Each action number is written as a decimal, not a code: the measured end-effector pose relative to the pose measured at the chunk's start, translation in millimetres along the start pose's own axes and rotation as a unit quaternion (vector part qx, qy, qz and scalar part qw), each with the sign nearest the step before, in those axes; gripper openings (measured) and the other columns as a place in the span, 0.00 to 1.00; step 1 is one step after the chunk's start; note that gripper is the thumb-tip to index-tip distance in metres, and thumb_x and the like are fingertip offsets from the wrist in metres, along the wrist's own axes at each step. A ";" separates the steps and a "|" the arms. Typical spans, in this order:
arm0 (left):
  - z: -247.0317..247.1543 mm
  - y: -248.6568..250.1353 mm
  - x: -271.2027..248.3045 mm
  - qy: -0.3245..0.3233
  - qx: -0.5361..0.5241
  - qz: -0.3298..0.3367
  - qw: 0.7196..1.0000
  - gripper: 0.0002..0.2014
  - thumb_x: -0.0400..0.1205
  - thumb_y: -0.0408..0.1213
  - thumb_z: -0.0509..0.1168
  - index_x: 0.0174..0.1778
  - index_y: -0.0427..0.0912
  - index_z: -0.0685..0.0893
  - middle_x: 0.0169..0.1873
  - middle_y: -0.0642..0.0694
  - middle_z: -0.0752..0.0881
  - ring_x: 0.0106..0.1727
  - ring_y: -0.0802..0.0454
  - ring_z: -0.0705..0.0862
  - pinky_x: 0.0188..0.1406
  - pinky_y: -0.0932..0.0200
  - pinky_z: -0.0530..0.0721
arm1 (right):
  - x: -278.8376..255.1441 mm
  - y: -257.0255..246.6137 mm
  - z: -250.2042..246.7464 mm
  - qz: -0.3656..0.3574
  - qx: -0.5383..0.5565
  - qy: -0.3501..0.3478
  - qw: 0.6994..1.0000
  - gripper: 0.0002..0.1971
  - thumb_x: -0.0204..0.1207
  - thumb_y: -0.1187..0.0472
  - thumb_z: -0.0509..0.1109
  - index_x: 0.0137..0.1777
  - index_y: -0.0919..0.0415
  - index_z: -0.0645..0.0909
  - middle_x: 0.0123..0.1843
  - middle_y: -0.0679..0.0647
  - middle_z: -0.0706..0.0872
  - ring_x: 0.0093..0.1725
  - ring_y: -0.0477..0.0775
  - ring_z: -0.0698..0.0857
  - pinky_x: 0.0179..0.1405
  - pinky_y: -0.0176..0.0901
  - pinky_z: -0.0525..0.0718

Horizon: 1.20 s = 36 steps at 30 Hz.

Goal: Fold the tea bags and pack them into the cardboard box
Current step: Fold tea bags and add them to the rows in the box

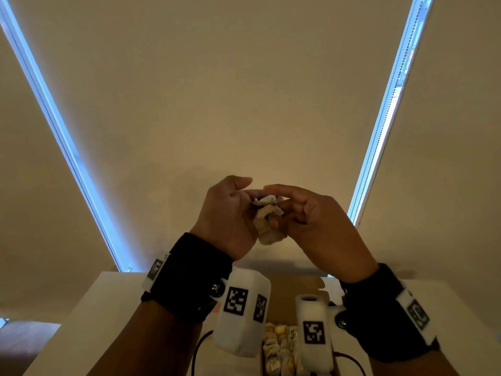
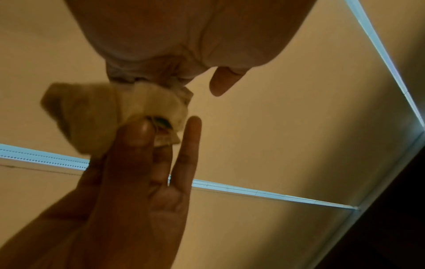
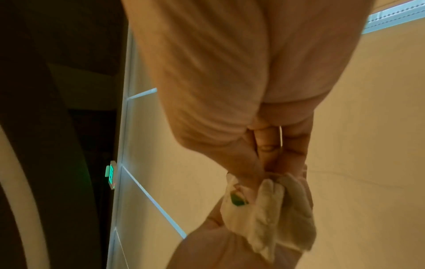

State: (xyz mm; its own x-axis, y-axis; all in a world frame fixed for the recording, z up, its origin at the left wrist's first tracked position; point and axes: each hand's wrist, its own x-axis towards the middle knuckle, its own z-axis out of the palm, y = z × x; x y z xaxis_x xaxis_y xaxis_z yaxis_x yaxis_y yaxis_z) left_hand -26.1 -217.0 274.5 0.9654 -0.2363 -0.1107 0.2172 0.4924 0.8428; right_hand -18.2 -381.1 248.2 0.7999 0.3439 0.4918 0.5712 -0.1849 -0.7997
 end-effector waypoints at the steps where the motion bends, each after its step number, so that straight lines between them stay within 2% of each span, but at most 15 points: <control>1: 0.3 0.1 -0.9 -0.009 0.005 -0.002 1.000 0.36 0.85 0.48 0.48 0.76 0.18 0.71 0.61 0.26 0.77 0.59 0.33 0.73 0.56 0.44 0.78 | 2.4 1.2 0.0 0.005 0.005 0.007 1.000 0.23 0.78 0.75 0.73 0.58 0.43 0.86 0.46 0.33 0.92 0.48 0.39 0.92 0.47 0.26 0.85; 4: -2.4 -1.3 -1.6 -0.021 0.023 -0.001 1.000 0.34 0.86 0.47 0.47 0.75 0.18 0.73 0.63 0.22 0.79 0.61 0.33 0.75 0.63 0.41 0.78 | 4.3 2.5 -5.1 0.013 0.027 0.031 0.999 0.18 0.77 0.74 0.74 0.55 0.47 0.88 0.47 0.40 0.94 0.48 0.44 0.93 0.46 0.31 0.87; 6: -6.0 -2.5 -1.8 -0.014 0.052 0.017 0.998 0.33 0.83 0.47 0.55 0.74 0.22 0.77 0.67 0.22 0.80 0.61 0.34 0.78 0.68 0.40 0.79 | 3.1 0.0 -10.1 0.017 0.054 0.037 0.998 0.15 0.78 0.72 0.74 0.58 0.54 0.89 0.49 0.46 0.95 0.50 0.47 0.93 0.48 0.32 0.87; 8: -10.7 -3.6 -2.5 0.000 0.106 0.061 0.992 0.30 0.76 0.44 0.63 0.72 0.33 0.83 0.66 0.32 0.86 0.62 0.39 0.81 0.71 0.40 0.77 | 2.0 -2.3 -14.9 0.037 0.109 0.033 0.993 0.14 0.78 0.73 0.72 0.61 0.62 0.88 0.51 0.55 0.95 0.50 0.55 0.94 0.50 0.38 0.89; 10: -15.2 -4.2 -4.3 0.009 0.219 0.157 0.963 0.19 0.79 0.38 0.69 0.66 0.45 0.89 0.56 0.49 0.92 0.61 0.50 0.86 0.68 0.49 0.80 | 1.6 -3.9 -19.1 0.060 0.176 0.019 0.982 0.15 0.77 0.71 0.72 0.64 0.68 0.87 0.52 0.64 0.93 0.49 0.64 0.93 0.52 0.50 0.90; 11: -16.7 -4.4 -5.8 0.004 0.268 0.207 0.941 0.15 0.82 0.34 0.71 0.65 0.47 0.89 0.56 0.52 0.93 0.61 0.53 0.88 0.65 0.54 0.83 | 2.1 -4.7 -20.9 0.069 0.197 0.011 0.978 0.17 0.76 0.68 0.72 0.65 0.70 0.86 0.52 0.66 0.92 0.49 0.64 0.92 0.54 0.53 0.89; 13: -17.8 -4.9 -6.7 -0.003 0.313 0.276 0.909 0.12 0.84 0.31 0.70 0.62 0.44 0.90 0.56 0.48 0.93 0.60 0.49 0.90 0.63 0.51 0.87 | 2.9 -6.9 -23.5 0.082 0.218 -0.004 0.973 0.20 0.73 0.65 0.72 0.66 0.70 0.85 0.53 0.65 0.92 0.51 0.63 0.91 0.56 0.54 0.88; 15: -14.3 -4.7 -7.5 0.011 0.313 0.308 0.899 0.10 0.84 0.30 0.70 0.59 0.42 0.91 0.52 0.43 0.94 0.57 0.41 0.92 0.61 0.43 0.90 | 3.5 -9.2 -24.4 0.085 0.227 -0.014 0.970 0.21 0.72 0.64 0.72 0.65 0.69 0.85 0.54 0.64 0.93 0.52 0.61 0.92 0.56 0.50 0.89; 16: -12.5 -4.3 -8.1 0.027 0.306 0.310 0.900 0.09 0.83 0.30 0.71 0.57 0.42 0.92 0.50 0.42 0.94 0.54 0.40 0.92 0.59 0.42 0.91 | 3.3 -10.0 -23.9 0.087 0.232 -0.018 0.969 0.22 0.71 0.64 0.72 0.65 0.68 0.85 0.55 0.63 0.93 0.53 0.61 0.92 0.56 0.48 0.89; 19: -10.7 -3.0 -10.2 0.069 0.270 0.291 0.915 0.06 0.82 0.32 0.73 0.52 0.44 0.93 0.45 0.42 0.95 0.49 0.40 0.93 0.50 0.47 0.93 | 1.3 -9.8 -22.2 0.085 0.233 -0.014 0.969 0.23 0.71 0.64 0.73 0.68 0.65 0.83 0.56 0.64 0.93 0.56 0.62 0.92 0.58 0.50 0.89; 22: -13.8 -2.1 -10.1 0.105 0.214 0.263 0.935 0.06 0.82 0.33 0.74 0.52 0.43 0.93 0.43 0.40 0.94 0.47 0.36 0.93 0.43 0.53 0.91 | -2.7 -8.2 -24.6 0.087 0.243 0.017 0.966 0.26 0.70 0.64 0.73 0.71 0.61 0.82 0.55 0.63 0.93 0.56 0.61 0.92 0.56 0.46 0.89; 26: -17.4 -0.9 -7.5 0.129 0.193 0.260 0.937 0.06 0.82 0.33 0.74 0.54 0.42 0.88 0.40 0.37 0.94 0.43 0.40 0.92 0.39 0.57 0.90 | -6.3 -9.1 -29.9 0.091 0.259 0.057 0.960 0.26 0.67 0.62 0.75 0.68 0.58 0.83 0.54 0.61 0.93 0.57 0.59 0.92 0.55 0.42 0.90; 30: -17.4 -3.8 -5.3 0.114 0.287 0.304 0.901 0.04 0.83 0.31 0.72 0.50 0.44 0.89 0.40 0.44 0.94 0.42 0.46 0.94 0.40 0.55 0.92 | -4.7 -12.5 -27.4 0.071 0.259 0.087 0.959 0.29 0.57 0.56 0.81 0.62 0.58 0.85 0.54 0.57 0.94 0.56 0.57 0.92 0.51 0.40 0.89; 33: -13.1 -9.1 -2.8 0.082 0.342 0.324 0.878 0.08 0.84 0.30 0.71 0.51 0.48 0.91 0.46 0.50 0.94 0.46 0.51 0.93 0.43 0.56 0.93 | -4.0 -12.6 -24.6 0.055 0.185 0.116 0.974 0.21 0.61 0.59 0.80 0.57 0.56 0.85 0.54 0.51 0.92 0.57 0.54 0.91 0.53 0.43 0.90; 36: -6.9 -12.3 -4.0 0.059 0.370 0.335 0.865 0.10 0.86 0.33 0.68 0.56 0.52 0.91 0.51 0.54 0.94 0.51 0.52 0.92 0.48 0.54 0.93 | -2.8 -12.0 -22.1 0.046 0.137 0.142 0.979 0.13 0.70 0.69 0.80 0.51 0.58 0.82 0.55 0.53 0.89 0.53 0.49 0.92 0.47 0.39 0.90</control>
State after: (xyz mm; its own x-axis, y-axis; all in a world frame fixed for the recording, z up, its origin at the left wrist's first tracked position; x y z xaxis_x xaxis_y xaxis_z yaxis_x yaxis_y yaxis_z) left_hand -31.6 -216.3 260.9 0.8567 0.0031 0.5159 -0.5055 -0.1948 0.8406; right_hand -23.2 -400.2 264.1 0.8872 0.0594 0.4575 0.4540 0.0642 -0.8887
